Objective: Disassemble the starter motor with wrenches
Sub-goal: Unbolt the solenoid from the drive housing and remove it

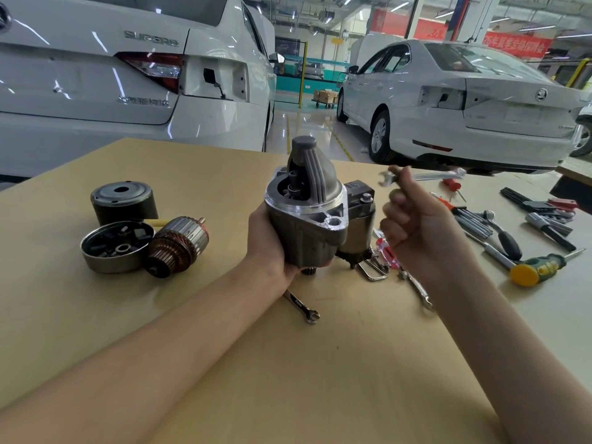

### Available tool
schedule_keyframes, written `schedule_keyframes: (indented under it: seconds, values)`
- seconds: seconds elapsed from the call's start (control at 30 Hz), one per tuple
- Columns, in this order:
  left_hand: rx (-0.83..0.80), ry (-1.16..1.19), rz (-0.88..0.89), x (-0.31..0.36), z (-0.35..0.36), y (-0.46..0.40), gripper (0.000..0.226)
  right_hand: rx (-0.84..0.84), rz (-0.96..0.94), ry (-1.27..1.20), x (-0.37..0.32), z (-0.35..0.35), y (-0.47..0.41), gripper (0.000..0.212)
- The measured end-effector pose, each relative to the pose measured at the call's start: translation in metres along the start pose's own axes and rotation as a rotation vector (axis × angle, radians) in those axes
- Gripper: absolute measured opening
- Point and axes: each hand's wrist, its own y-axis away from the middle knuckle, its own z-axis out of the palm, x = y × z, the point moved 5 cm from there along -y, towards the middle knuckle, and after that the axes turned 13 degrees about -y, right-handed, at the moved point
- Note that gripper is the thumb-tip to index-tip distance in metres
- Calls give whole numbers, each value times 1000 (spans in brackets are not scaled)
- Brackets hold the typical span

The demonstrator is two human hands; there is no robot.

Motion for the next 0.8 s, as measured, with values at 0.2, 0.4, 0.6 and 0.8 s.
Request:
schedule_keyframes:
  seconds: [0.2, 0.4, 0.6, 0.8]
  values:
    - [3, 8, -11, -2, -1, 0, 40, -33, -310, 225, -17, 6, 14, 28]
    - [-27, -6, 0, 0, -1, 1, 42, -83, -556, 484, -19, 18, 32, 36]
    - [-21, -10, 9, -1, -1, 1, 42, -36, -696, 770, -14, 24, 40, 28]
    - [-21, -41, 8, 0, 0, 2, 44, -28, -870, 1001, -9, 27, 44, 27]
